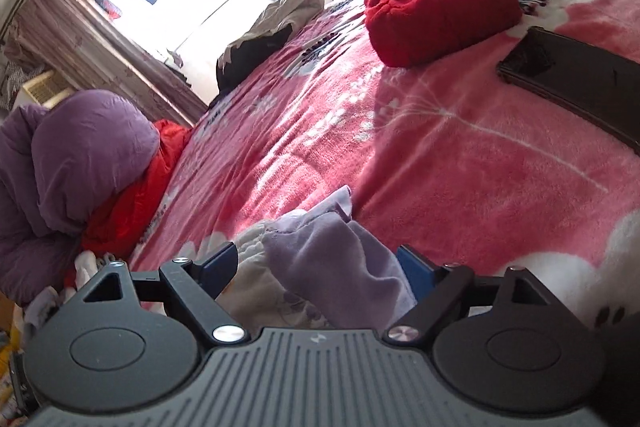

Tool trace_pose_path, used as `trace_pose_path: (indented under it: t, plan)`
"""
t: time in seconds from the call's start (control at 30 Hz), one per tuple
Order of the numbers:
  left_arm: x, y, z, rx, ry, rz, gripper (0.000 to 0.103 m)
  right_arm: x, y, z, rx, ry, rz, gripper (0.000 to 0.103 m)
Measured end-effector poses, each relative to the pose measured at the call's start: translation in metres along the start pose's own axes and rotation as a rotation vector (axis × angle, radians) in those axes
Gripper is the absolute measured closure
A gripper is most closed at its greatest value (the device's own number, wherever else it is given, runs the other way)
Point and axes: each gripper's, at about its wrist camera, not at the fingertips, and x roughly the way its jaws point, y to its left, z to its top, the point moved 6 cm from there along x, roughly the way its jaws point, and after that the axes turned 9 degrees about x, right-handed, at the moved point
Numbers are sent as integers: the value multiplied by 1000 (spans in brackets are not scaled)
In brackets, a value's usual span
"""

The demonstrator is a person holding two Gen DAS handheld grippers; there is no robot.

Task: Fold clothes

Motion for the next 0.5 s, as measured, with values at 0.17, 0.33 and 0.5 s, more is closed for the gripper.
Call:
trace_pose_path:
  t: [0.17,0.33,0.5]
  plan:
    - [14,1,-7,-37,45,-64,52,15,14,-6,-59,56,83,22]
    - [25,-8,-11,-1,61,-91,69,15,26,-7,-120,24,131,50]
    - [2,-35,-4,206,-18,-5,91,11,43,-13,-220,-3,166,74]
